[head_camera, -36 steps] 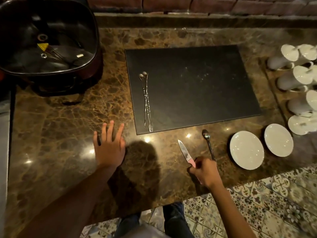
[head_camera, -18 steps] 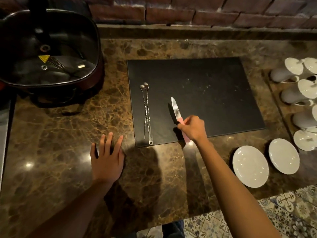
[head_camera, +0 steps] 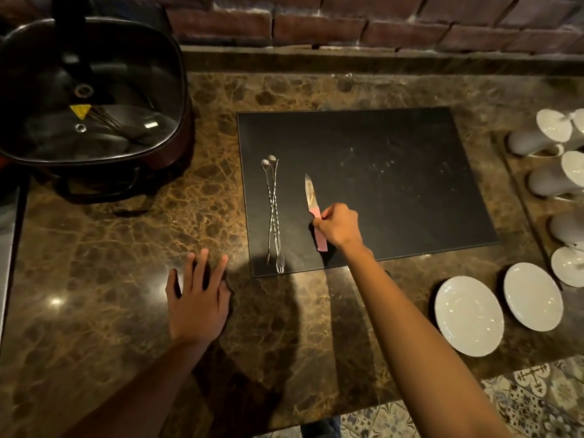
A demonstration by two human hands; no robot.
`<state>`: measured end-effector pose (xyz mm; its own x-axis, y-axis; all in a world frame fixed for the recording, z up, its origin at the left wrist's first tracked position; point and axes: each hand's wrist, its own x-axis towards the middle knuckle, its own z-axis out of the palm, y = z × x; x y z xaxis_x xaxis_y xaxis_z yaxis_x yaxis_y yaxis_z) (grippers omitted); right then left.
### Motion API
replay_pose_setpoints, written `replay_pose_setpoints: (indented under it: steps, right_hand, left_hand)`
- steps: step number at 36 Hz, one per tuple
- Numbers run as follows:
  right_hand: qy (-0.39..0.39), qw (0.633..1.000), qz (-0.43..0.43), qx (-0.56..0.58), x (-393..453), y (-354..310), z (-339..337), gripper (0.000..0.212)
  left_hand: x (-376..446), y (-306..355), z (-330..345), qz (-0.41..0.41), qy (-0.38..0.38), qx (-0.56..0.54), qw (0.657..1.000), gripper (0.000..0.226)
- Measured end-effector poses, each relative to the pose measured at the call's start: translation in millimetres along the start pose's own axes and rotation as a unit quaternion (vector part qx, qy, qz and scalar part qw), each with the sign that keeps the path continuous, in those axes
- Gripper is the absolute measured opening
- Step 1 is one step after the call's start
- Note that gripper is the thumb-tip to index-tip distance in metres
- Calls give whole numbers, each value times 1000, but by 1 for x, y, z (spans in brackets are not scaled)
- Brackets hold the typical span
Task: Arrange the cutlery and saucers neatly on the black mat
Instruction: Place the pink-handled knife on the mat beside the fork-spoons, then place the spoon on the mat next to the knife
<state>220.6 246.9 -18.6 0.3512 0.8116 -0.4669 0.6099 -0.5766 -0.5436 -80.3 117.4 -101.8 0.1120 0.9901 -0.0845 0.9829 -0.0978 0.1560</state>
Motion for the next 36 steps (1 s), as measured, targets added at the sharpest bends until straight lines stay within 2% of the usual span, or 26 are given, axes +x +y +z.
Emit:
replay_pose_setpoints:
  steps: [4, 10, 19, 24, 36]
  right_hand:
    - [38, 998, 30, 36, -22, 27, -13, 20]
    - [89, 992, 85, 13, -86, 105, -55, 17]
    - [5, 987, 158, -25, -131, 169, -69, 24]
    - [14, 989, 101, -104, -126, 170, -65, 19]
    - [-26, 986, 65, -153, -112, 160, -64, 16]
  left_hand:
    - [0, 0, -1, -2, -2, -11, 1000, 56]
    - [0, 0, -1, -2, -3, -8, 1000, 57]
    - [-1, 2, -5, -3, 1, -21, 1000, 56]
    - [-2, 2, -6, -4, 3, -21, 1000, 57]
    - [-1, 2, -1, -11, 11, -10, 1000, 56]
